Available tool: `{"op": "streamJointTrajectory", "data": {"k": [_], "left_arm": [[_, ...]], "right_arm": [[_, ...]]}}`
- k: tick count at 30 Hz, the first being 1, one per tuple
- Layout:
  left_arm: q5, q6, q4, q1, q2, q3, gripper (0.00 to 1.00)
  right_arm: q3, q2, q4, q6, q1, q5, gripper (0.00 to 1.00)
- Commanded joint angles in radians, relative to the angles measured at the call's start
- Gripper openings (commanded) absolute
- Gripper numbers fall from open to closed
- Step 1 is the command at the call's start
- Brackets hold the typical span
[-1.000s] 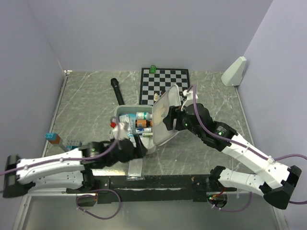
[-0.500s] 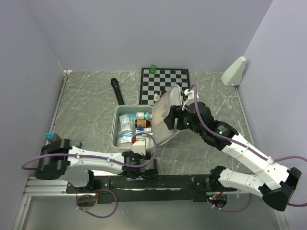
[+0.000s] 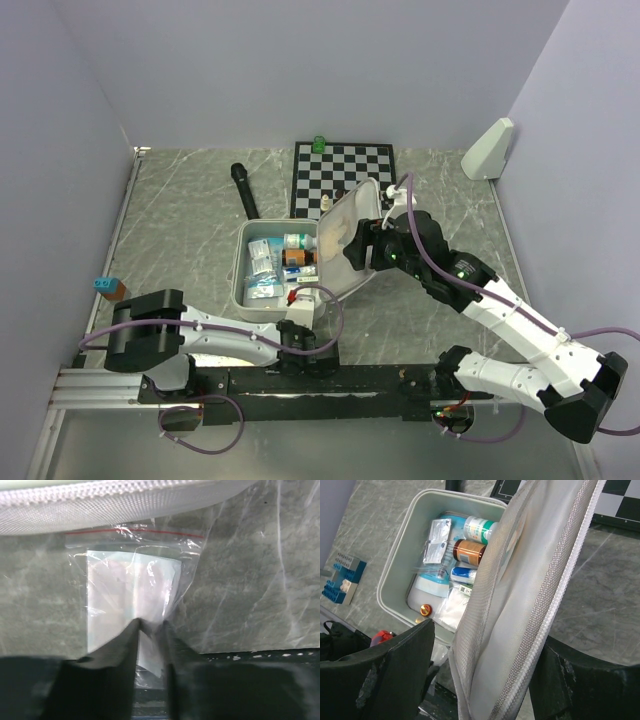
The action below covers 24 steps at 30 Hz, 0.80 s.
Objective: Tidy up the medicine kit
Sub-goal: Pick up the medical item at the center of the board.
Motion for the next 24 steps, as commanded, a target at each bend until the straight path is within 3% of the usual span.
{"op": "streamJointTrajectory", "data": {"k": [1, 5, 9, 15, 19, 24], "left_arm": [[-0.005, -0.001, -0.023, -0.015, 0.004, -0.02, 0.17], [-0.025, -0.017, -0.043, -0.015, -0.046, -0.023, 0.01], [-0.088, -0.046, -0.112, -0.061, -0.141, 0.02, 0.01], [-0.177, -0.118, -0.202, -0.171, -0.412, 0.081, 0.01], [-0.215, -0.087, -0.1, -0.176, -0.659, 0.035, 0.01], [-0.35, 0.032, 0.038, -0.175, -0.859, 0.004, 0.01]], "right_arm": [[-0.015, 0.012, 0.034, -0.007, -0.012, -0.02, 0.75], [-0.013, 0.012, 0.034, -0.007, -0.015, -0.021, 0.75], [-0.009, 0.0, 0.034, -0.01, -0.015, -0.024, 0.76], [-0.026, -0.036, 0.065, 0.004, -0.036, -0.078, 0.82], [-0.068, -0.048, 0.138, 0.04, -0.101, -0.202, 0.87], [-0.141, -0.068, 0.287, 0.117, -0.222, -0.386, 0.92]]}}
